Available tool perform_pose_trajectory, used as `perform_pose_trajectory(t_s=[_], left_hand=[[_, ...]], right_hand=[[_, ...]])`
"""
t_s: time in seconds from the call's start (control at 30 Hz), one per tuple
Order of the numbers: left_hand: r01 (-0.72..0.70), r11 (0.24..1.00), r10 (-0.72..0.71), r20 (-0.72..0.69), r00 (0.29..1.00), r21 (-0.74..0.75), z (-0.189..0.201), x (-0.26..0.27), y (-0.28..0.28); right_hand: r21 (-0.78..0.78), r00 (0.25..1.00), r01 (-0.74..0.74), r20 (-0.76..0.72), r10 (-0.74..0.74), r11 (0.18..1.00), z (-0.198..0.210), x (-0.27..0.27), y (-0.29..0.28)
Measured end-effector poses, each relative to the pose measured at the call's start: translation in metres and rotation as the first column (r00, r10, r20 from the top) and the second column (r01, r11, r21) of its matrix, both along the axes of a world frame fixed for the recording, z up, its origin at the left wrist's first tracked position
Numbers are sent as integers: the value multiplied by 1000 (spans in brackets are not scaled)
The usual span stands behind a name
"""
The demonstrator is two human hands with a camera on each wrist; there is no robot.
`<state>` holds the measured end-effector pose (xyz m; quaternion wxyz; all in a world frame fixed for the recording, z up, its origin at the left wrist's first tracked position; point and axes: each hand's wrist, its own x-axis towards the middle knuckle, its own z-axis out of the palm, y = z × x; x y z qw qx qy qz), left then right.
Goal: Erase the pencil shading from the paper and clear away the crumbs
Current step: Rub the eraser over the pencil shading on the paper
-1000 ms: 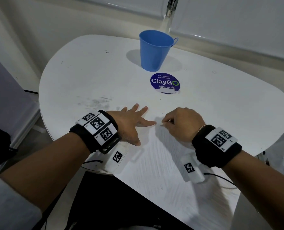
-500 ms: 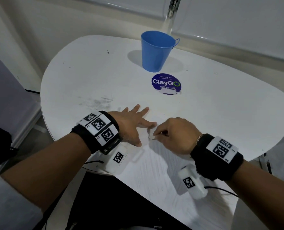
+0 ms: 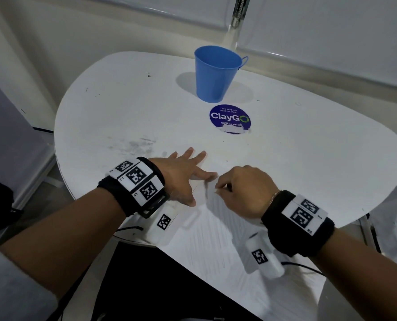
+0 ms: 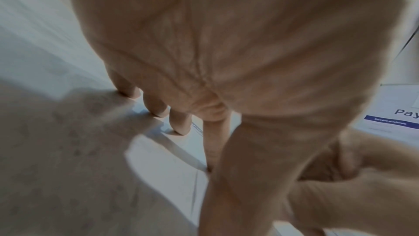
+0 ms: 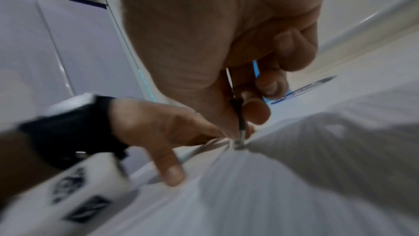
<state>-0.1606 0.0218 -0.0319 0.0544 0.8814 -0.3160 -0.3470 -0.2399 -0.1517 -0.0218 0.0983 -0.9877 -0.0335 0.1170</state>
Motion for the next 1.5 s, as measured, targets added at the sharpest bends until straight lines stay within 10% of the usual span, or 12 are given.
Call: perform_pose_trajectory(t_s=[0.77,1.5], left_hand=[[-17,1000,17,-4,1000,4,8,-1,0],[-14,999,13,19,1000,32,9,-2,0]], right_hand=[[346,997,61,18,-71,936,-7,4,-22],[203,996,90,-12,-90,975,-8,10,-21]])
